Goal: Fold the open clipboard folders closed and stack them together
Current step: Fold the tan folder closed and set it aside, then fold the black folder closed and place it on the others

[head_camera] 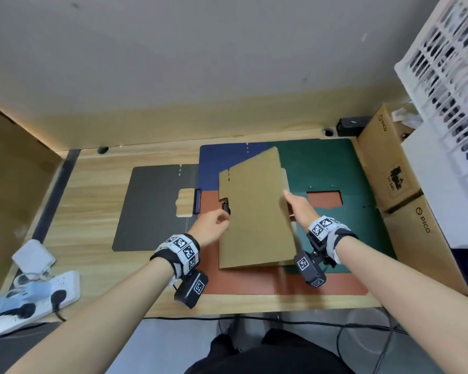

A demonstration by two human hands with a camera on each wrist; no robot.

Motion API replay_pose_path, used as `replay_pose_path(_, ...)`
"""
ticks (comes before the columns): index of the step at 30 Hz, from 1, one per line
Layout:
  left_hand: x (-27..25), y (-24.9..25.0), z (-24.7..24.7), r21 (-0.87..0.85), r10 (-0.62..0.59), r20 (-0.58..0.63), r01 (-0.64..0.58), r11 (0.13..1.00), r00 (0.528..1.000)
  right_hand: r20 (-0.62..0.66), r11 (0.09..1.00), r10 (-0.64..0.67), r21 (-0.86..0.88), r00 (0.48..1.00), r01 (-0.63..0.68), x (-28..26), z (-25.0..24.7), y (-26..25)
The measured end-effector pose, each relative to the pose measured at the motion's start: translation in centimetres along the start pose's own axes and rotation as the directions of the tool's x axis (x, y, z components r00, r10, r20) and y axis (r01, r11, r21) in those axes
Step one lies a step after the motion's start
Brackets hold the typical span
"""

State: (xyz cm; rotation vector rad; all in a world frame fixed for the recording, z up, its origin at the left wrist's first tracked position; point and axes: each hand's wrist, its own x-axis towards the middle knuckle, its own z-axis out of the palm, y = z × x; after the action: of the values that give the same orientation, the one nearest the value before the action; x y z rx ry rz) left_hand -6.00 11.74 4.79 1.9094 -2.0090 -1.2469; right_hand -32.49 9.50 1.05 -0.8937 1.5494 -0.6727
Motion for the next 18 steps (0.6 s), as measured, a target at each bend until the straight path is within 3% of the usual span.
replay_pose_path(5, 0.2, -2.7, 2.4, 0.022, -0.157, 0.111, 0.156, 0.988, 0.981, -0.079, 0.963, -0.02, -0.269, 0.997, -0.002, 1.3, -1.1, 2.7)
replay_pose_path(9, 0.2, -4.0, 3.8, 0.024, -0.225, 0.153, 0.224, 0.974, 0.962, -0.152, 0.862, -0.098, -0.507, 0.984, 0.008, 2.6, -1.2, 4.1)
replay_pose_path(18, 1.4, -5.8, 3.0, -0.068, -0.264, 0.064, 0.268, 0.961, 0.962, -0.112, 0.784, -0.206, -0.613, 0.972, 0.096, 4.5, 1.9, 3.0)
